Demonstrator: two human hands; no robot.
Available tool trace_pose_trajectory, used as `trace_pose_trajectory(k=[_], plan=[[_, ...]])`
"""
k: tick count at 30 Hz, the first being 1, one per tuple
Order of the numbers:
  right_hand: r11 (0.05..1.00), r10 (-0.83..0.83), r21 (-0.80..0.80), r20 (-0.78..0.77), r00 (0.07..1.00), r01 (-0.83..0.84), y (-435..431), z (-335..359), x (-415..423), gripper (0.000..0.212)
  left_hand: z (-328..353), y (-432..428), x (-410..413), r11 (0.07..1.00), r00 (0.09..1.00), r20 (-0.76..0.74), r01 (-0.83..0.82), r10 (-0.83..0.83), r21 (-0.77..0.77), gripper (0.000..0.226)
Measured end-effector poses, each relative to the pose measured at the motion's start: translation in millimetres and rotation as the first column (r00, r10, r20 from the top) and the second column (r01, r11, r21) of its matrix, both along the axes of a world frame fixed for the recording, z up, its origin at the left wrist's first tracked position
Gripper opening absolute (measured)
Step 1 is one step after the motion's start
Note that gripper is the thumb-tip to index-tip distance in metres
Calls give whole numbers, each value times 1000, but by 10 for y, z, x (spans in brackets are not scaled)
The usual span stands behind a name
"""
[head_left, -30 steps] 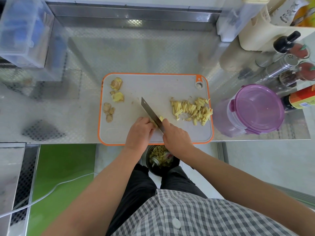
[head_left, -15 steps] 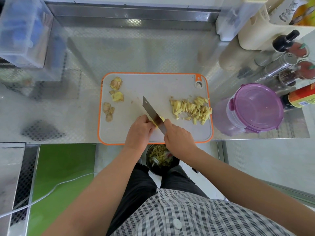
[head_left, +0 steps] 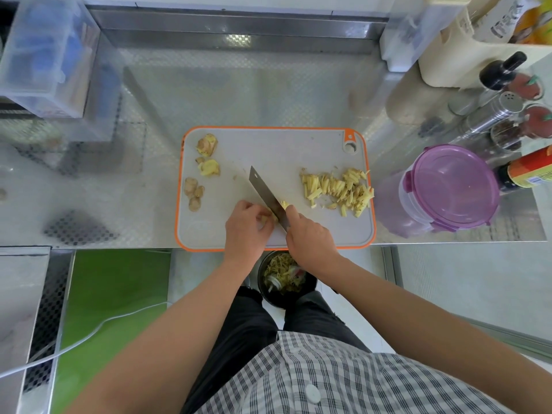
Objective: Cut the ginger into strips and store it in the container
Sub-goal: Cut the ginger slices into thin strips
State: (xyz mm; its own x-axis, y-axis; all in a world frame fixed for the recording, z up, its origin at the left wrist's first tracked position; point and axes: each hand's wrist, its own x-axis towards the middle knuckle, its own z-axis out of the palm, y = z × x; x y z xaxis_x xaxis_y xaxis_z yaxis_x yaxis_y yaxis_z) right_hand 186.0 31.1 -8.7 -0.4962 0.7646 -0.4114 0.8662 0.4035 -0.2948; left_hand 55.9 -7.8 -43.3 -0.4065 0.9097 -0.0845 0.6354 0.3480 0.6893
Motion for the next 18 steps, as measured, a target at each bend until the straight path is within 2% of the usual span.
trace_pose_trajectory(k=[3, 7, 12, 18], plan=[[1000, 6, 0, 11, 1000, -6, -11, 7, -3, 23, -15, 38, 50, 946, 939, 173, -265, 297, -186, 13], [1000, 3, -26, 2, 1000, -3, 6, 42, -14, 20, 33, 89, 120, 829, 745, 388, -402, 543, -389, 12], [1000, -23, 2, -111, 994, 24, 52, 159, 48, 10, 22, 140, 98, 777, 619, 475, -440, 626, -451, 10], [999, 43, -21, -26, 999, -44, 2, 208, 98, 15, 2, 136, 92, 750, 548, 512, -459, 661, -477, 16]])
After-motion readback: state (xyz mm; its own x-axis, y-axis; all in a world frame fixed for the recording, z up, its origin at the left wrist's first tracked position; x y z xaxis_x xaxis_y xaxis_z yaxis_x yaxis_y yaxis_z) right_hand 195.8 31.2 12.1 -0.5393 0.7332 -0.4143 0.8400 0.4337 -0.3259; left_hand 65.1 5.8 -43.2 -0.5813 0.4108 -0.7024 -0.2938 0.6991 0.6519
